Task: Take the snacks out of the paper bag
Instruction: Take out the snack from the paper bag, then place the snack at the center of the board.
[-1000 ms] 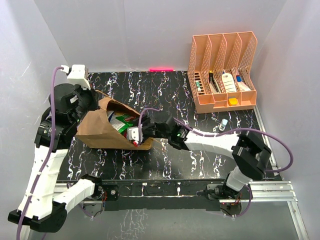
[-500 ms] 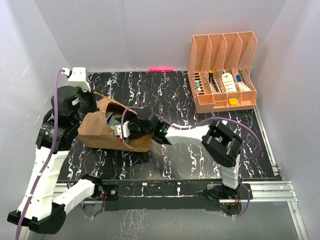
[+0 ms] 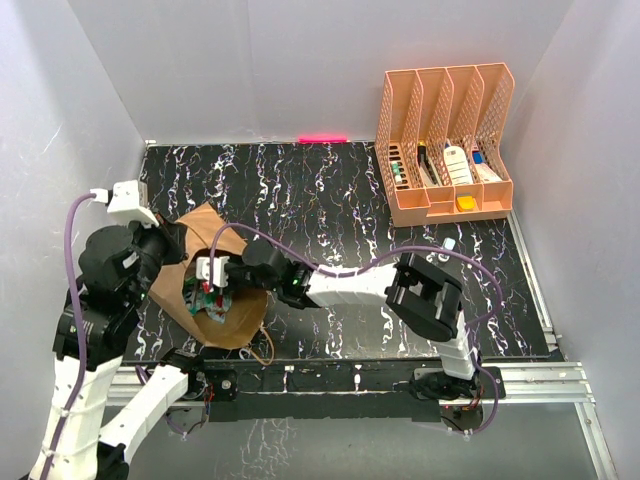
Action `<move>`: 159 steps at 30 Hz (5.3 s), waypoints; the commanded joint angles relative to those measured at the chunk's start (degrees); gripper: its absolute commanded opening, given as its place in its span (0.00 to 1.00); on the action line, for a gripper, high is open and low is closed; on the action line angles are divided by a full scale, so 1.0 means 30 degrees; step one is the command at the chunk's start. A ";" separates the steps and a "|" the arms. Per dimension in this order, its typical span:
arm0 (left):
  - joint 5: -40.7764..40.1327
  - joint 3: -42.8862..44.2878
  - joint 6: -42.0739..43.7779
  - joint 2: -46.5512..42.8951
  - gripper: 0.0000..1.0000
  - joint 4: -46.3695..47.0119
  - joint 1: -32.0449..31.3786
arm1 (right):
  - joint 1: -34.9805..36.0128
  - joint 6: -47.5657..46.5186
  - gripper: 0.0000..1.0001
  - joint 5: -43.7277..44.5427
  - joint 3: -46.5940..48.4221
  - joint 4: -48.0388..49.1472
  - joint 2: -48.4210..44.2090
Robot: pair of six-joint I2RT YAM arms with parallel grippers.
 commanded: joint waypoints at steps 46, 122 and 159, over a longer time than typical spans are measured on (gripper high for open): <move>-0.2638 0.2176 -0.3946 0.1591 0.00 -0.0583 -0.0043 | 0.1512 0.8662 0.07 0.1589 -0.2801 -1.0365 -1.5646; -0.3224 0.2144 -0.4796 0.0294 0.00 -0.3215 -0.3574 | -1.5057 3.2932 0.29 0.6272 -2.0969 -0.6361 -1.6297; -0.2594 0.0714 -0.4278 0.0040 0.00 -0.4487 -0.3893 | 0.0296 0.4311 0.81 -0.1203 -1.4743 -0.0655 -1.6834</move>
